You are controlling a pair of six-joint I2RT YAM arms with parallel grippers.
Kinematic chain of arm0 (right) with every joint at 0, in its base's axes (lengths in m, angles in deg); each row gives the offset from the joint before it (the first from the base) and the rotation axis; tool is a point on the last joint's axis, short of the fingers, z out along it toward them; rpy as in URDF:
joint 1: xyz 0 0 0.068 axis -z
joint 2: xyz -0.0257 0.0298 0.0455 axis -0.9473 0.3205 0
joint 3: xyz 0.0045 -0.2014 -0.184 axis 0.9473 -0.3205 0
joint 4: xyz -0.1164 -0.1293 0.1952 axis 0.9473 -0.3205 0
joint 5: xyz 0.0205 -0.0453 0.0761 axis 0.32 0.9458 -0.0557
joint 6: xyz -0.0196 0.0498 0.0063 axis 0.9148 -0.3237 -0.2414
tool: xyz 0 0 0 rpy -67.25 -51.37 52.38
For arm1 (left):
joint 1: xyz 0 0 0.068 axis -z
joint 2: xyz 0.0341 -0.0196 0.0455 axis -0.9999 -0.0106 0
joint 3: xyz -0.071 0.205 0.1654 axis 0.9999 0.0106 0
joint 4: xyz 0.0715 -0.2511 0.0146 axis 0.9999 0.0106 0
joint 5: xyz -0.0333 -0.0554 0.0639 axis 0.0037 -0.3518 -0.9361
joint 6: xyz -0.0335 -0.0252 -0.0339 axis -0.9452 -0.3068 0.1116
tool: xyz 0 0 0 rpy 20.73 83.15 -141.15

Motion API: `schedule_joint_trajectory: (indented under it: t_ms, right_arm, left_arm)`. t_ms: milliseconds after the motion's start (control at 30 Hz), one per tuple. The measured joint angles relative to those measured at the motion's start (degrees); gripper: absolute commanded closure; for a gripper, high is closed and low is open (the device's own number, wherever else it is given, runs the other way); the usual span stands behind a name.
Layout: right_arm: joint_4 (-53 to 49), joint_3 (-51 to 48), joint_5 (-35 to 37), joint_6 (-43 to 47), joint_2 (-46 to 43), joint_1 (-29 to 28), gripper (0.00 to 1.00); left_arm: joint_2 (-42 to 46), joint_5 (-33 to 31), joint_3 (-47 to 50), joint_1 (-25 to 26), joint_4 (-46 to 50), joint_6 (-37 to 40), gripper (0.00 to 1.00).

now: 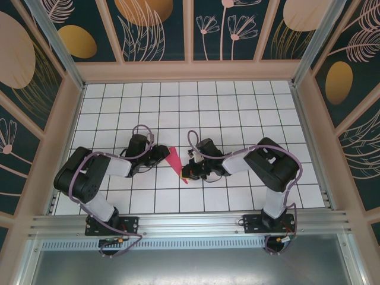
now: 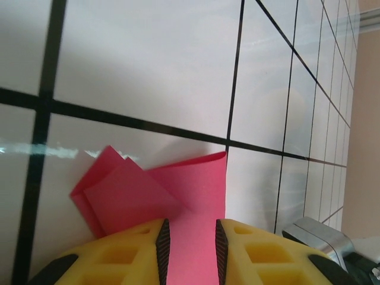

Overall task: Fold a paper plane with a square sheet of paper (pick it up from the middle)
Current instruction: Fold the wing for the fifth time at the center of the table.

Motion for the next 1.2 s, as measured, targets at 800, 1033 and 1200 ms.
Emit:
schedule_joint_trajectory:
  t_ms: [800,1033,1200]
  right_arm:
    - [-2.95,1.66,-0.07,0.0,0.37,-0.07,1.0]
    - [-4.48,2.73,-0.02,0.02,0.92,-0.28,1.0]
    - [-4.7,2.89,-0.02,0.02,1.01,-0.28,1.0]
  left_arm:
    - [5.11,-8.15,-7.08,-5.84,11.87,9.14,0.65]
    - [11.41,-2.16,-6.05,-3.02,11.26,6.78,0.66]
    - [10.67,1.68,-4.35,0.46,8.52,3.15,0.68]
